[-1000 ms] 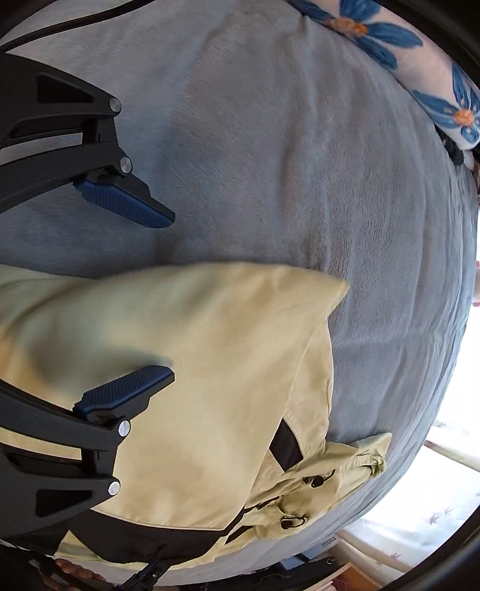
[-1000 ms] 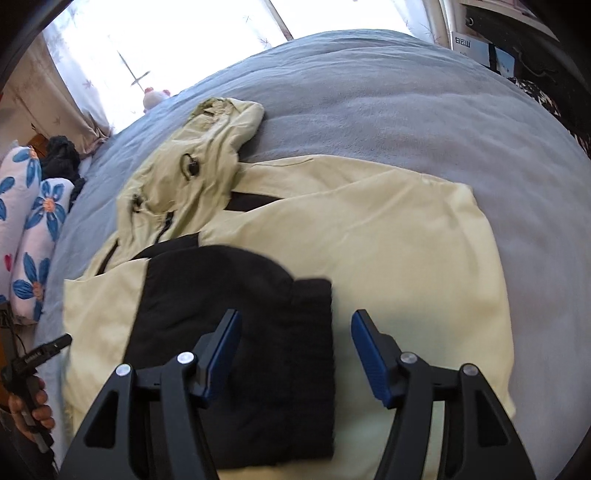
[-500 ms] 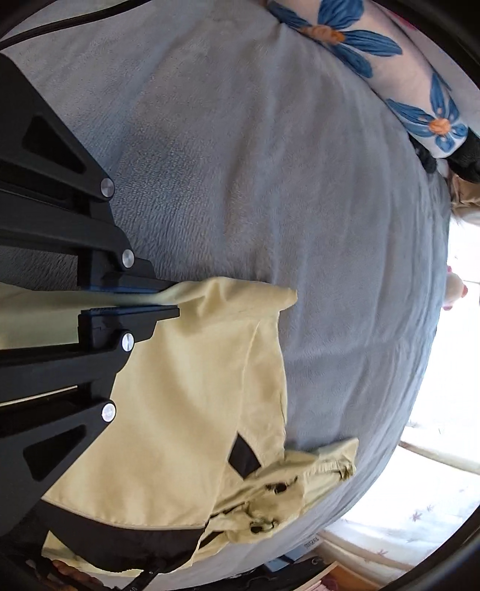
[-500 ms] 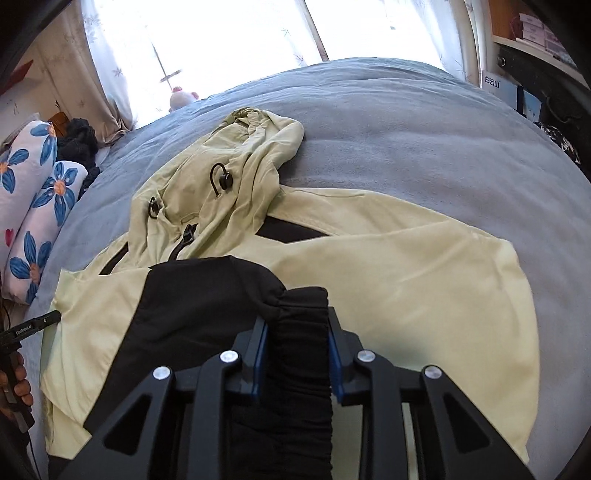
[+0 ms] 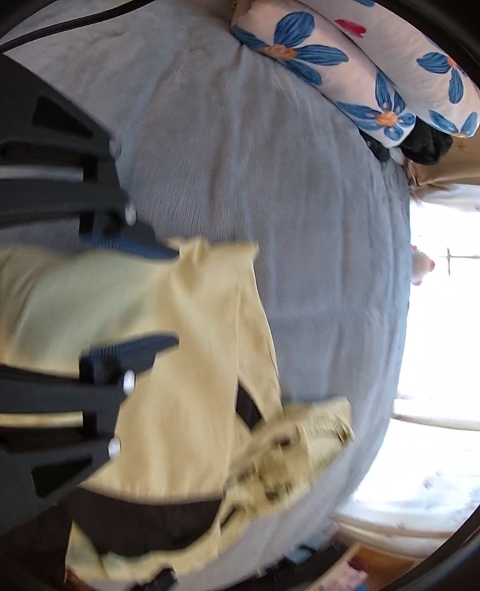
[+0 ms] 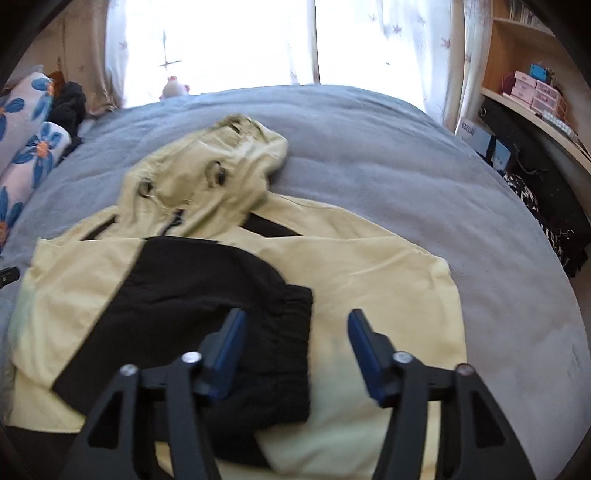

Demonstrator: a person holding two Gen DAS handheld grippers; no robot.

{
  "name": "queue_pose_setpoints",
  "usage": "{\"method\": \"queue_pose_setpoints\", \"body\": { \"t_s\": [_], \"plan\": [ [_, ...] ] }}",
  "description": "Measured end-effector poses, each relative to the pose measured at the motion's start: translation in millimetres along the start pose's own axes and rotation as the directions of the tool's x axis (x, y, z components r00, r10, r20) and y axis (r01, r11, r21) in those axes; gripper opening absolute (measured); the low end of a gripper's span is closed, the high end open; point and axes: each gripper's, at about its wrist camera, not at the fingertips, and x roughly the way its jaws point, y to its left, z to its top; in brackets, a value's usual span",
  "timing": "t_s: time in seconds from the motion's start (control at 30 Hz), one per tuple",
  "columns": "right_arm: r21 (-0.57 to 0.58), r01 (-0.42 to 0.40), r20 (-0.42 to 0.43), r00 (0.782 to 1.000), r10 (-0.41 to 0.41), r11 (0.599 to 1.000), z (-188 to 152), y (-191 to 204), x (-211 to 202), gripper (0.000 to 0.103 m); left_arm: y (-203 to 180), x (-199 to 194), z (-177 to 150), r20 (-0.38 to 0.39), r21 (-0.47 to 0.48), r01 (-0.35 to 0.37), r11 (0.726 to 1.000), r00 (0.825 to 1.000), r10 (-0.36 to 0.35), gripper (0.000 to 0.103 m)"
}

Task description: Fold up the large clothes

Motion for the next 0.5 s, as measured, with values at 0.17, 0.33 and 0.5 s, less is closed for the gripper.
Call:
{"method": "queue_pose_setpoints", "body": {
  "t_s": [0.17, 0.33, 0.5],
  "plan": [
    [-0.021, -0.156, -0.086, 0.984, 0.153, 0.988, -13, 43, -5, 0.059, -45, -22, -27, -0.035, -0.001, 0.119, 0.993, 0.992, -0.119, 0.064],
    [-0.09, -0.249, -0.136, 0.962, 0.236, 0.964, -33, 91, -2, 0.06, -81, -16, -68, -0.092, 0.032, 0.107, 0.994, 0.99, -0.103, 0.064],
    [-0.11, -0.217, -0.178, 0.964, 0.195, 0.97, -51, 96, 13, 0.06, -81, 3, -96, -0.13, 0.06, -0.001, 0.998, 0.991, 0.009, 0.064]
  ]
}}
